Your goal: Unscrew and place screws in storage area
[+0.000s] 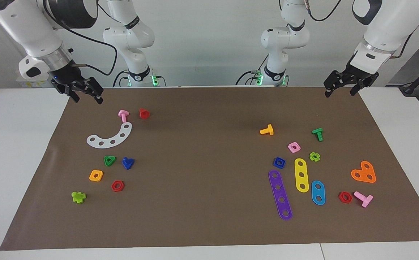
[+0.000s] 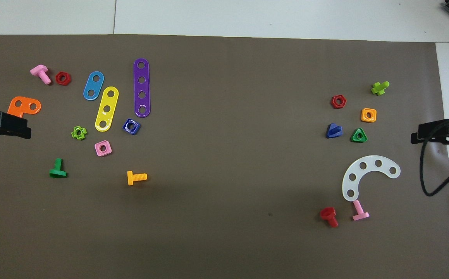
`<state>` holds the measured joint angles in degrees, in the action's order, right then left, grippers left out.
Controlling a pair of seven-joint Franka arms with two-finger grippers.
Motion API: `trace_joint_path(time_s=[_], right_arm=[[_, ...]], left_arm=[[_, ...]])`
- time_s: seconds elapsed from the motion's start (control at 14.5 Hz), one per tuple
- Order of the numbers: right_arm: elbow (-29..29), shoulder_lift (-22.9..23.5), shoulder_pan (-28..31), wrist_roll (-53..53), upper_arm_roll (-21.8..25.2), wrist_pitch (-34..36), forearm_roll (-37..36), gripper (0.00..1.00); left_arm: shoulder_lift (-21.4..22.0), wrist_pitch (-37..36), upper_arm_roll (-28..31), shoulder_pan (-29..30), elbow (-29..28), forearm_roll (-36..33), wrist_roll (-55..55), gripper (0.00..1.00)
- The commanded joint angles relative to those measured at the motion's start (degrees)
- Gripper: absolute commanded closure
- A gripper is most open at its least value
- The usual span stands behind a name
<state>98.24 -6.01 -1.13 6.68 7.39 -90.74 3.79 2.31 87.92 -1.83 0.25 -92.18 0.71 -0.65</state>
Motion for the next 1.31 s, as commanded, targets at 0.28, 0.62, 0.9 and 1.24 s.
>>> trace_joint_path(time_s=[0.28, 0.62, 0.9, 1.24], right_arm=[[-1.6, -0.8, -0.4, -4.5, -0.8, 2.8, -3.1, 0.00], [-5.8, 1.0, -3.3, -3.3, -1.7, 5.1, -6.2, 0.00], [-5.0, 0.9, -3.4, -1.6, -1.6, 4.3, -5.0, 0.00], [-4.7, 0.7, -3.1, -1.3, -1.5, 4.7, -4.9, 0.00]], left_arm=[[1.8, -0.4, -0.6, -0.2, -1.9, -0.5, 6.0, 0.00], [1.7, -0.3, -0.5, 0.1, -1.9, -0.5, 5.7, 0.00], [1.7, -0.2, -0.1, 1.5, -1.9, -0.5, 5.6, 0.00], [1.7, -0.2, -0.1, 1.5, -1.9, -0.5, 5.6, 0.00]])
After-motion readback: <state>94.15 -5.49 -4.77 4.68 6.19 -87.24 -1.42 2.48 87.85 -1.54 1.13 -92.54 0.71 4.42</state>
